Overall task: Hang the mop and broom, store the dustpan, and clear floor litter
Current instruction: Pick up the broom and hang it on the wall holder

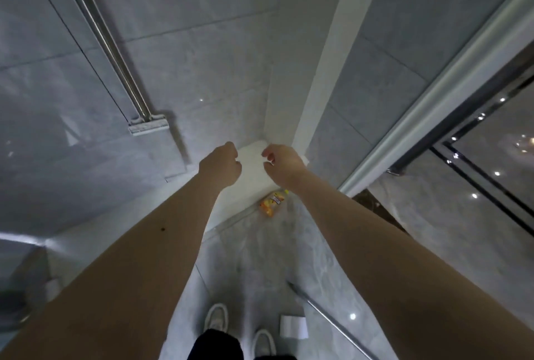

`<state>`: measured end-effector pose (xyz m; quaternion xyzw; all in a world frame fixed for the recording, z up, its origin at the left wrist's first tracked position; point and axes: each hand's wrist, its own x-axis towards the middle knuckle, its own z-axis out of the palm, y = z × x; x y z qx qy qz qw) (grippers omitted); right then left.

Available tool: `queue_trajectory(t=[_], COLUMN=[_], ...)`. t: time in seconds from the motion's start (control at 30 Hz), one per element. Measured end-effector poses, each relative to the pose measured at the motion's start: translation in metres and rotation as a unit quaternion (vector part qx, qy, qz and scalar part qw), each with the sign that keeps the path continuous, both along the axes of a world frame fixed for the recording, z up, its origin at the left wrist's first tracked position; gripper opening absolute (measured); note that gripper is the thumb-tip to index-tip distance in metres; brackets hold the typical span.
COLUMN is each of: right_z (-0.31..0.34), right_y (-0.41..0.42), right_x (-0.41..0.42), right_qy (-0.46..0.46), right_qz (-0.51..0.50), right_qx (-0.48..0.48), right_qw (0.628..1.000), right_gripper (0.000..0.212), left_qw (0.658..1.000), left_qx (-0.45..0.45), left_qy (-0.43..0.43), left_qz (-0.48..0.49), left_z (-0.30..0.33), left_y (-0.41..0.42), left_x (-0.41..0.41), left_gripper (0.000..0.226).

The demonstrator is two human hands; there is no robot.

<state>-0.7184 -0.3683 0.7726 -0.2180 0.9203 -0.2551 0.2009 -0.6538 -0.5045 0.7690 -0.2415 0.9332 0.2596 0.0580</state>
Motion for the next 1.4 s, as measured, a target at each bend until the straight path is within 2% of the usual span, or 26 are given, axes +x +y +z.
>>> queue_trajectory(t=[0.17, 0.47, 0.73, 1.0, 1.4], right_z=[-0.039, -0.166, -0.309, -0.461, -0.659], right_y=[0.045, 0.101, 0.138, 0.189, 0.255], right_x=[0.002, 0.007, 0.023, 0.051, 0.083], right_qy=[-0.054, -0.114, -0.181, -0.24, -0.276], right_qz=[-0.07, -0.165, -0.22, -0.243, -0.248], right_qx=[0.01, 0.057, 0.068, 0.111, 0.154], right_qw=[0.996, 0.978, 0.956, 0.933, 0.916], right_gripper=[0.034, 0.035, 0.033, 0.034, 0.04], left_qw=[0.998, 0.982, 0.958, 0.943, 0.933], left_qx=[0.016, 0.034, 0.08, 0.071, 0.078], left_qy=[-0.048, -0.126, -0.193, -0.238, -0.236], left_qz=[-0.049, -0.137, -0.195, -0.221, -0.26], left_z=[-0.035, -0.156, -0.304, -0.473, -0.679], left_y=[0.046, 0.106, 0.142, 0.181, 0.251], left_x=[-0.01, -0.029, -0.027, -0.004, 0.019], left_gripper=[0.029, 0.034, 0.027, 0.023, 0.021])
